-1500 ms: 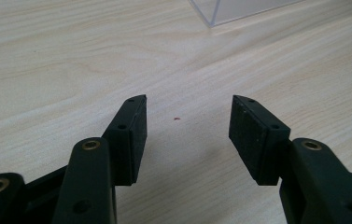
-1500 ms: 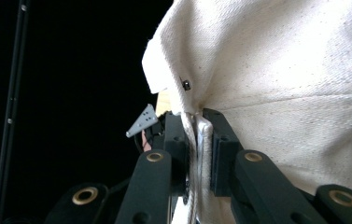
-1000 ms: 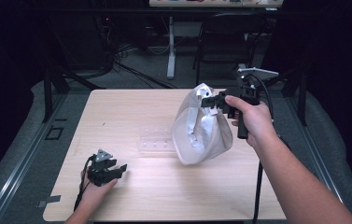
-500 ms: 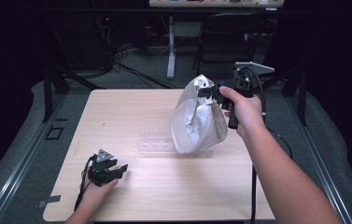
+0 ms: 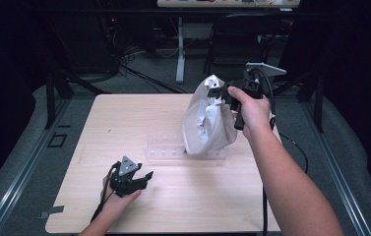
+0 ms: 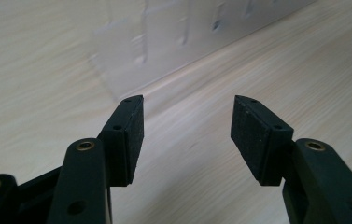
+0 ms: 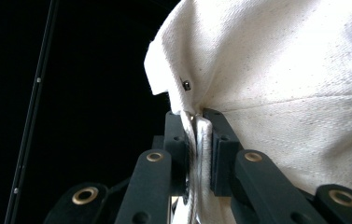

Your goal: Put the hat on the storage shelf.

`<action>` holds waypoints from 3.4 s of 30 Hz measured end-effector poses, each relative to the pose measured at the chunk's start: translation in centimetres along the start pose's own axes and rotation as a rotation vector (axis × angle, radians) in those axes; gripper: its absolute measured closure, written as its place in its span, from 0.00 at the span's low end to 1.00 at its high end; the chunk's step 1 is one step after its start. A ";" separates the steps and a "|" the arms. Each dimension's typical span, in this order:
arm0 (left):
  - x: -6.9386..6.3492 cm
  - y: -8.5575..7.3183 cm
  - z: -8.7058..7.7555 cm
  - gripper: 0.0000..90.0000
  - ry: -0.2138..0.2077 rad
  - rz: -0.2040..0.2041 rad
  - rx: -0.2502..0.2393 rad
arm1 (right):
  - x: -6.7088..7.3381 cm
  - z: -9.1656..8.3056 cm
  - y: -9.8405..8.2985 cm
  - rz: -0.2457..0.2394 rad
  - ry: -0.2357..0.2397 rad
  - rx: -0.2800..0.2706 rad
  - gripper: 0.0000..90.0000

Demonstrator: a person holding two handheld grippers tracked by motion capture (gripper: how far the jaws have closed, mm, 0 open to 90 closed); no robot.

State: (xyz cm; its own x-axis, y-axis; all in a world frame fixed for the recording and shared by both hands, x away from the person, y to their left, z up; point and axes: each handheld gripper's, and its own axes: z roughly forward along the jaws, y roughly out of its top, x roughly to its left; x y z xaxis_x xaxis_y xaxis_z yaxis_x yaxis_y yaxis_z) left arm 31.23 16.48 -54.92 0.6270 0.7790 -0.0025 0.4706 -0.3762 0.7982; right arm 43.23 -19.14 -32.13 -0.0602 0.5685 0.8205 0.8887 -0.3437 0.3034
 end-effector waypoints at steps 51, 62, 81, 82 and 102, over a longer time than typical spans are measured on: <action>-6.3 9.2 5.2 0.90 -0.062 0.114 -0.150 | 0.2 1.0 0.4 -0.061 -0.008 0.087 0.90; -5.0 9.3 5.3 0.91 -0.171 0.075 -0.189 | 0.5 0.7 0.6 -0.066 -0.011 0.074 0.90; -3.4 7.1 5.0 0.91 -0.187 0.013 -0.186 | 1.2 3.6 -0.5 -0.095 0.001 0.138 0.87; -3.5 7.1 5.1 0.92 -0.179 0.022 -0.187 | 1.2 3.7 -0.6 -0.087 0.007 0.126 0.87; -3.2 5.3 5.5 0.95 -0.128 -0.004 -0.159 | -0.1 1.2 -0.1 -0.109 -0.021 0.062 0.73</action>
State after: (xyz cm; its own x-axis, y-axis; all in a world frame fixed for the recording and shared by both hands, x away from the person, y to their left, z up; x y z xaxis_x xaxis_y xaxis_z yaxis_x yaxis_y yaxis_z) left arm 35.12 9.23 -53.99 0.7036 0.7067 -0.0743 0.3757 -0.2813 0.8830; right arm 43.65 -18.28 -32.85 -0.1497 0.6156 0.7737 0.9037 -0.2324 0.3597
